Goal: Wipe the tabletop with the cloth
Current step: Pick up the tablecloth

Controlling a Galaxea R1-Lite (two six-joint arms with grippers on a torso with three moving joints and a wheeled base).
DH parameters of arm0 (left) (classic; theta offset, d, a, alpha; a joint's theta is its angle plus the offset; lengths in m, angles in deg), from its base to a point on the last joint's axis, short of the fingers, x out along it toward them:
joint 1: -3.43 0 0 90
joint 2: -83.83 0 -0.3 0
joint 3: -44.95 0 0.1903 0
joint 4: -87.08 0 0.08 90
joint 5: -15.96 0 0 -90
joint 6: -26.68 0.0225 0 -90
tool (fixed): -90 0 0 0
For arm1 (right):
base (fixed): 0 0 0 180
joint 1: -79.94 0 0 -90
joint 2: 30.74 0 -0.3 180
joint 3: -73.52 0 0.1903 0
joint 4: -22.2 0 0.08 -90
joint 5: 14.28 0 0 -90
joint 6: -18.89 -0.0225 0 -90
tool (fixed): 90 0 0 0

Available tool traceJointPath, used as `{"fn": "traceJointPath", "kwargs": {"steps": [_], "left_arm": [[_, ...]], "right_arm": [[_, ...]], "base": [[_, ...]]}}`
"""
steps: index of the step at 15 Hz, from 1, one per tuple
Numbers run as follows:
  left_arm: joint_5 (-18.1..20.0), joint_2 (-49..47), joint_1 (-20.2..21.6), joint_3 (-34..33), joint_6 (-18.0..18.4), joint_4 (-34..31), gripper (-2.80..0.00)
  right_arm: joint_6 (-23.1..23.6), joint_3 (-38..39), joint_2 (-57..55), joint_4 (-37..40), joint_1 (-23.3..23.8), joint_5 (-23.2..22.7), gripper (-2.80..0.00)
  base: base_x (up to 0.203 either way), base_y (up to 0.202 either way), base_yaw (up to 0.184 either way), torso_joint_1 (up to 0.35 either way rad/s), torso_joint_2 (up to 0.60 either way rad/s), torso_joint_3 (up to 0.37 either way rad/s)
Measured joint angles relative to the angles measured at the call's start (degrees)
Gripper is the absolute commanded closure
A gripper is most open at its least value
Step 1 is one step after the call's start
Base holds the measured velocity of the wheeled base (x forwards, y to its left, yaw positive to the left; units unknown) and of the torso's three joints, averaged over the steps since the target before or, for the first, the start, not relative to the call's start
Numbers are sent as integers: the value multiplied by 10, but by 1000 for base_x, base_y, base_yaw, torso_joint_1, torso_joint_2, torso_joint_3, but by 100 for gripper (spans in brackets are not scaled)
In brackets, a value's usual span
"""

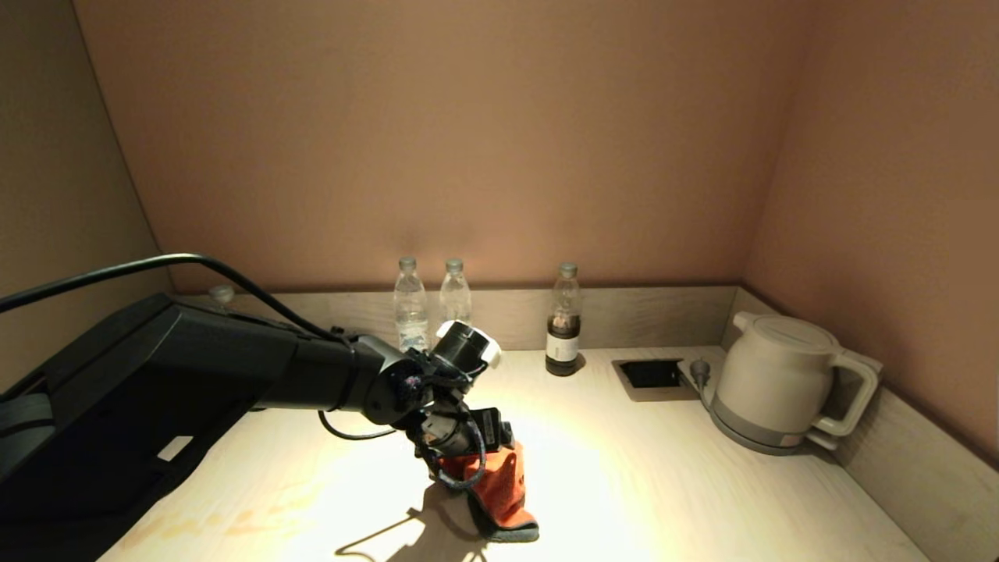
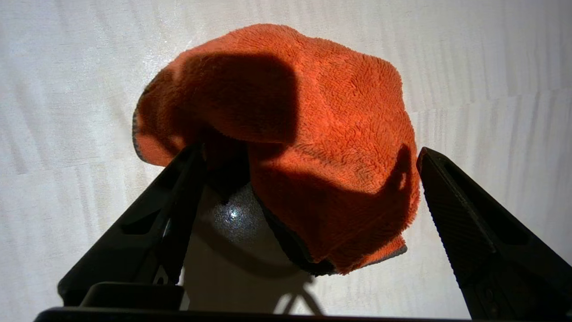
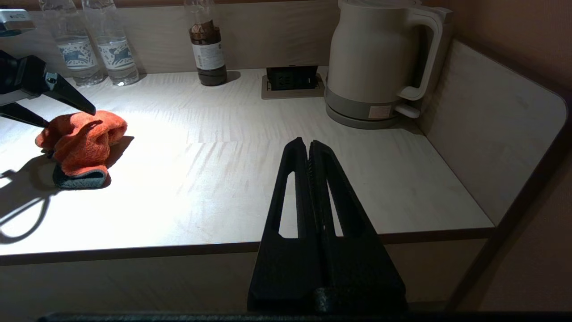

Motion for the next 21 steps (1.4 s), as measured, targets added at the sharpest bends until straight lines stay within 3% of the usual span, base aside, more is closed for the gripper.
{"fn": "traceJointPath", "kwargs": {"steps": [2, 5, 18, 21], "left_arm": [[-1, -2, -1, 0, 0, 0, -280], [-42, -3, -17, -1, 3, -5, -280], [-73, -15, -48, -4, 4, -4, -280], [-100, -24, -47, -2, 10, -4, -280]], "right_arm": [[0, 0, 0, 0, 0, 0, 0], [0, 0, 0, 0, 0, 0, 0], [0, 0, 0, 0, 0, 0, 0], [0, 0, 0, 0, 0, 0, 0]], "base": [[0, 0, 0, 0, 0, 0], [0, 0, 0, 0, 0, 0], [0, 0, 0, 0, 0, 0], [0, 0, 0, 0, 0, 0]]}}
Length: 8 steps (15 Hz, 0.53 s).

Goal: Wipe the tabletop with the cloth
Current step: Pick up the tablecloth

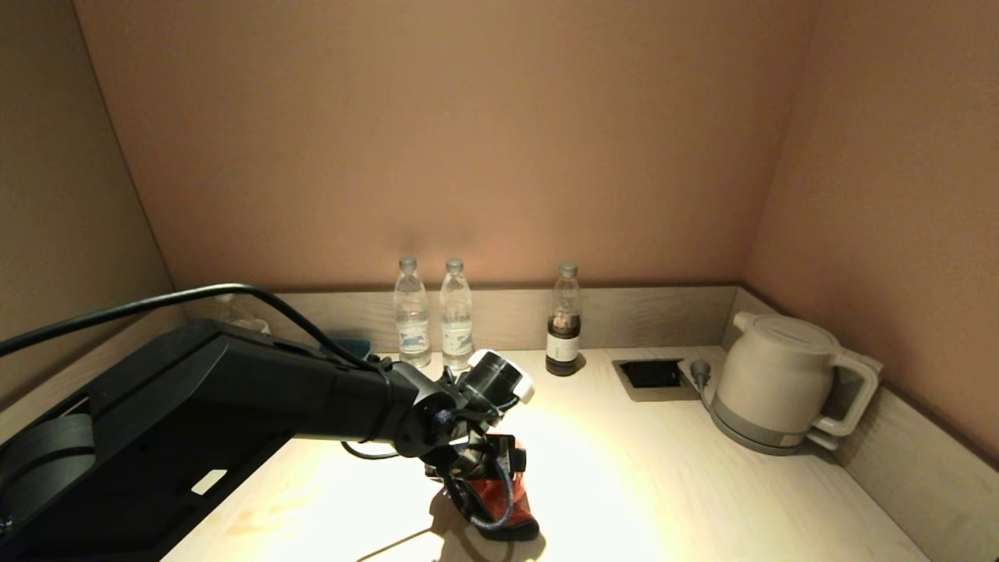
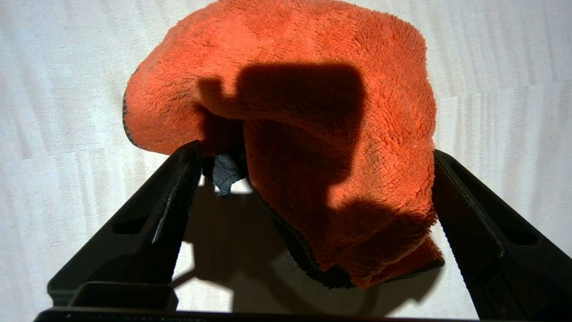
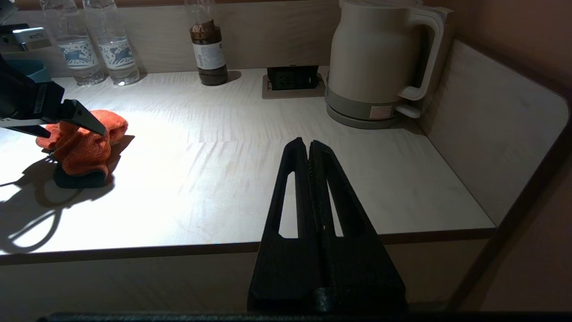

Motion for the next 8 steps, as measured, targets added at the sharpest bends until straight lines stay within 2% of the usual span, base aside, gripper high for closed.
{"fn": "traceJointPath", "kwargs": {"steps": [6, 7, 8], "left_arm": [[-8, -10, -3, 1, 6, 1, -280], [-8, -12, -4, 1, 7, 1, 0], [-12, -14, -3, 1, 8, 0, 0]], "right_arm": [[0, 0, 0, 0, 0, 0, 0], [0, 0, 0, 0, 0, 0, 0], [0, 0, 0, 0, 0, 0, 0]], "base": [[0, 0, 0, 0, 0, 0], [0, 0, 0, 0, 0, 0], [0, 0, 0, 0, 0, 0]]}}
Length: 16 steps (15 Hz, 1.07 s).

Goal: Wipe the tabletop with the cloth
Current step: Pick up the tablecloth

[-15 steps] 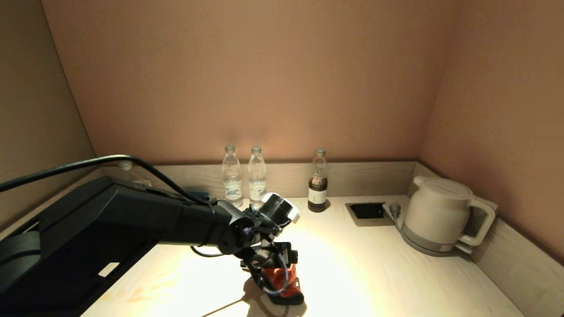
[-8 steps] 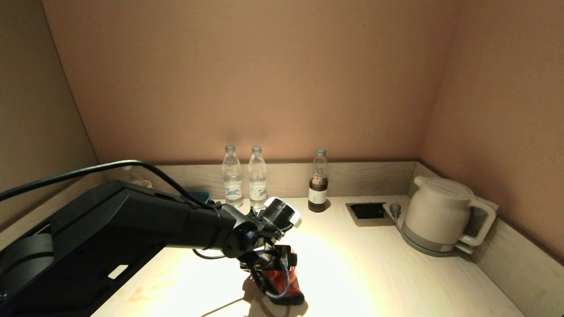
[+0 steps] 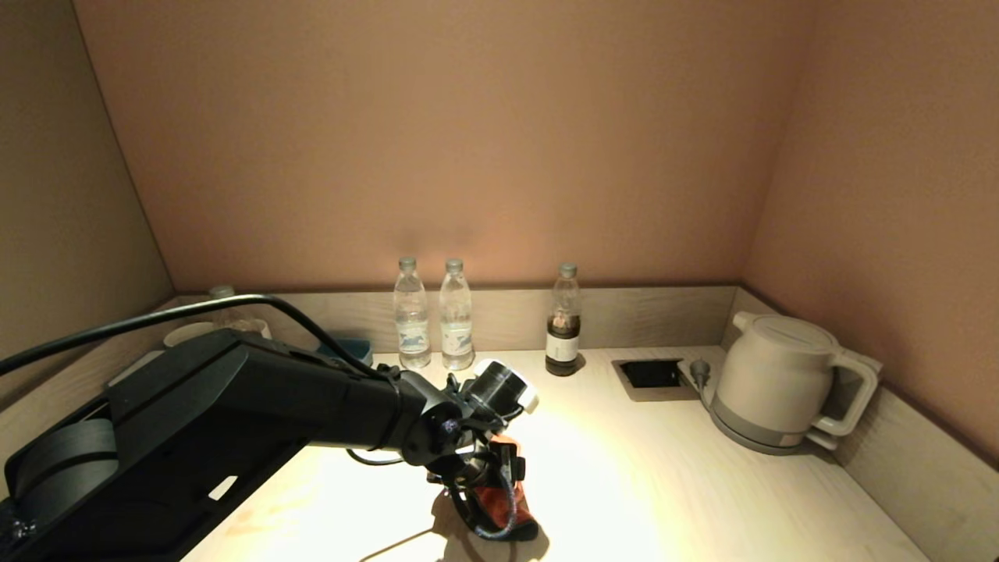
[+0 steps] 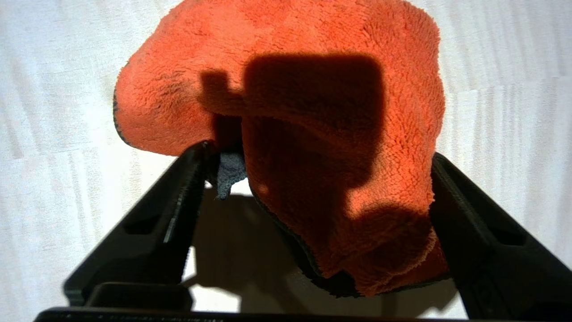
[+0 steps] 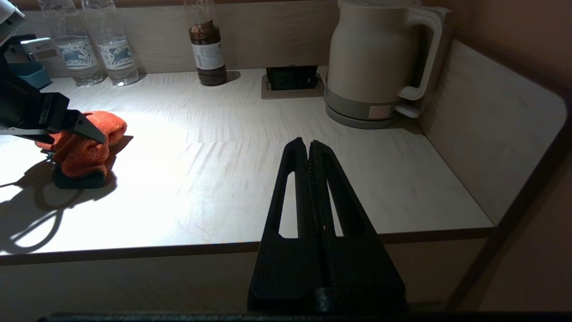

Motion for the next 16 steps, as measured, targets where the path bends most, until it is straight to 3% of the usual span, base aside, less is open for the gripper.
{"fn": "traceJointPath", "kwargs": {"steps": [16], "left_arm": [[-15, 15, 2, -1, -2, -1, 0]], "right_arm": [[0, 0, 0, 0, 0, 0, 0]], "base": [[0, 0, 0, 0, 0, 0]]}}
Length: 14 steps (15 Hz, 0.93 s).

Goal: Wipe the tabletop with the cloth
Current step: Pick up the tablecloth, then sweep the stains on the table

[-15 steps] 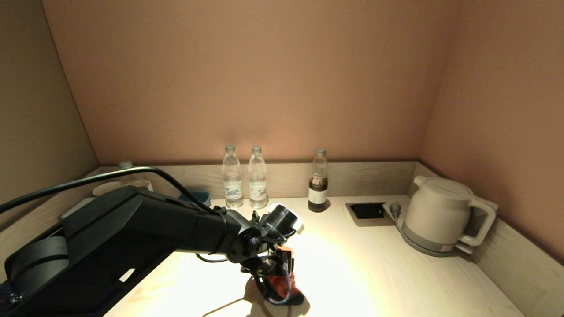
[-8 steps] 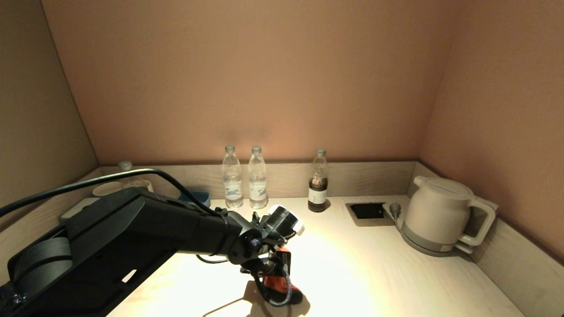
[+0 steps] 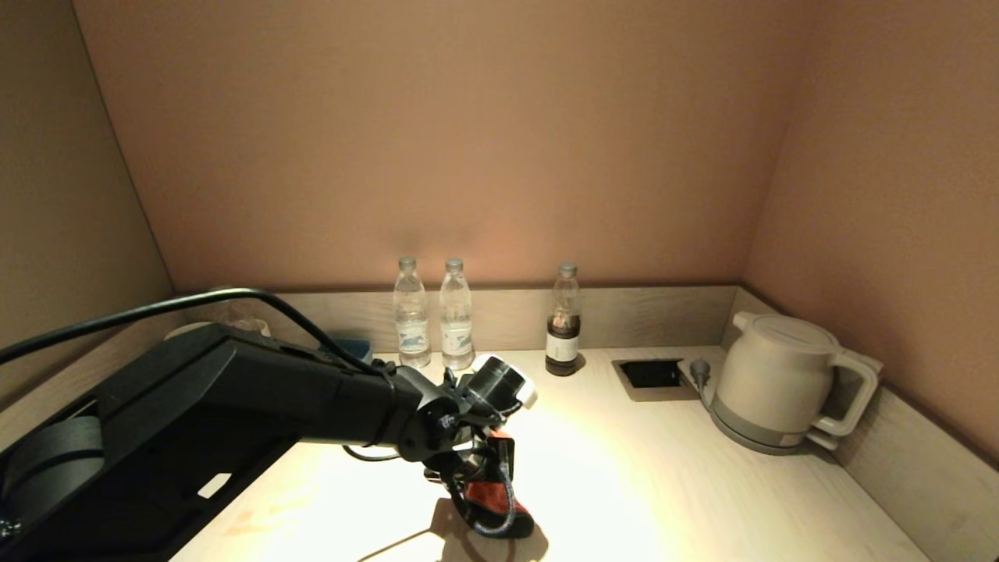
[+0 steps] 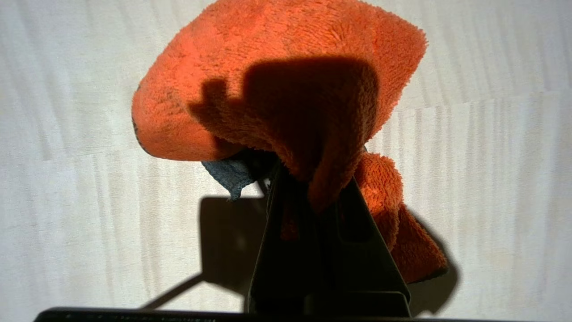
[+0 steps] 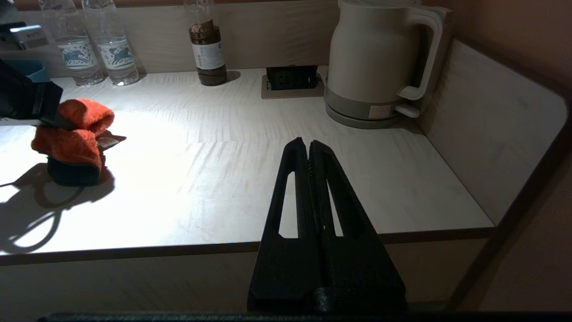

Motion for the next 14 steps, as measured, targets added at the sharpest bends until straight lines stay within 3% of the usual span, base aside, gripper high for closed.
{"fn": "traceJointPath", "kwargs": {"steps": [5, 9, 14], "left_arm": [[-46, 44, 21, 2, -4, 4, 0], [-62, 68, 96, 46, -8, 0, 0], [-69, 27, 149, 106, -10, -2, 0]], "right_arm": [[0, 0, 0, 0, 0, 0, 0], [0, 0, 0, 0, 0, 0, 0], [0, 0, 0, 0, 1, 0, 0]], "base": [[0, 0, 0, 0, 0, 0], [0, 0, 0, 0, 0, 0], [0, 0, 0, 0, 0, 0]]}}
